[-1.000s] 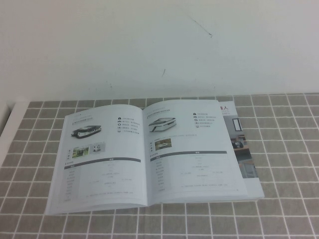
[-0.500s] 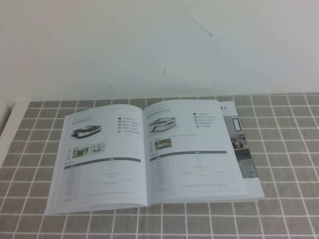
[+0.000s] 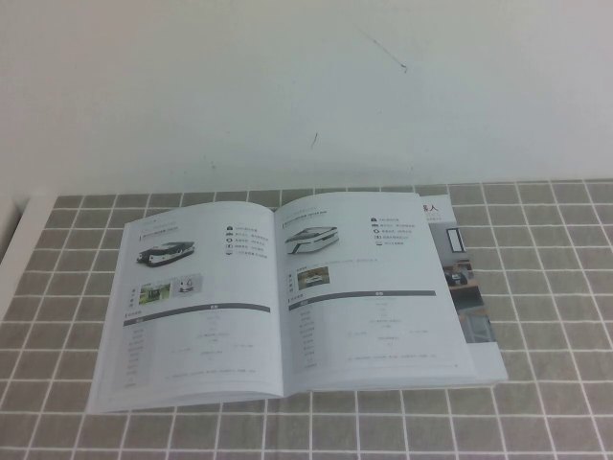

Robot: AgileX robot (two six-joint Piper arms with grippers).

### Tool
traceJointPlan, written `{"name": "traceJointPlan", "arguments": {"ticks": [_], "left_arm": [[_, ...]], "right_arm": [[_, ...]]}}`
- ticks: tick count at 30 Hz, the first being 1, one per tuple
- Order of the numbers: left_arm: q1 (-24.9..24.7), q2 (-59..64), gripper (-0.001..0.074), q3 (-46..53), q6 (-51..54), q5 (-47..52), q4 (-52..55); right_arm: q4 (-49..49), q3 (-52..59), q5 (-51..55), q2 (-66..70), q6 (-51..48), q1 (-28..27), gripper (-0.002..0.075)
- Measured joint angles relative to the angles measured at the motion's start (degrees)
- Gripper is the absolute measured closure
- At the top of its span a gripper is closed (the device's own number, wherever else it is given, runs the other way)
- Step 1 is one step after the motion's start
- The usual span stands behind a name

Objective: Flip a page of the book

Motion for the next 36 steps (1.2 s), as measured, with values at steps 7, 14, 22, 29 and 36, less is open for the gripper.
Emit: {"name": "traceJointPlan", "arguments": {"ticks": [7, 14, 22, 29, 36], "left_arm": [[0.0, 12.1, 0.0738, -11.7, 0.3, 20.7, 0.6], [-3.1, 25.6, 0.0738, -16.0, -3.4, 38.2, 0.6], [-8.8, 43.8, 0.0738, -16.3, -8.8, 62.9, 0.2], [-9.1, 53.1, 0.0738, -16.3, -2.9, 60.2, -2.7], [-9.1, 60.2, 0.0738, -16.3, -2.1, 56.5, -14.1]], "right_arm": [[0.5, -13.7, 28.1, 14.9, 0.7, 0.0, 0.0728], [6.1, -21.1, 51.1, 27.3, 1.2, 0.3, 0.0728], [8.6, -21.2, 60.3, 34.1, -5.7, 3.0, 0.0728], [8.6, -21.2, 60.8, 34.7, -9.7, 3.1, 0.0728], [9.0, -21.2, 60.4, 34.8, -9.8, 6.1, 0.0728]]}}
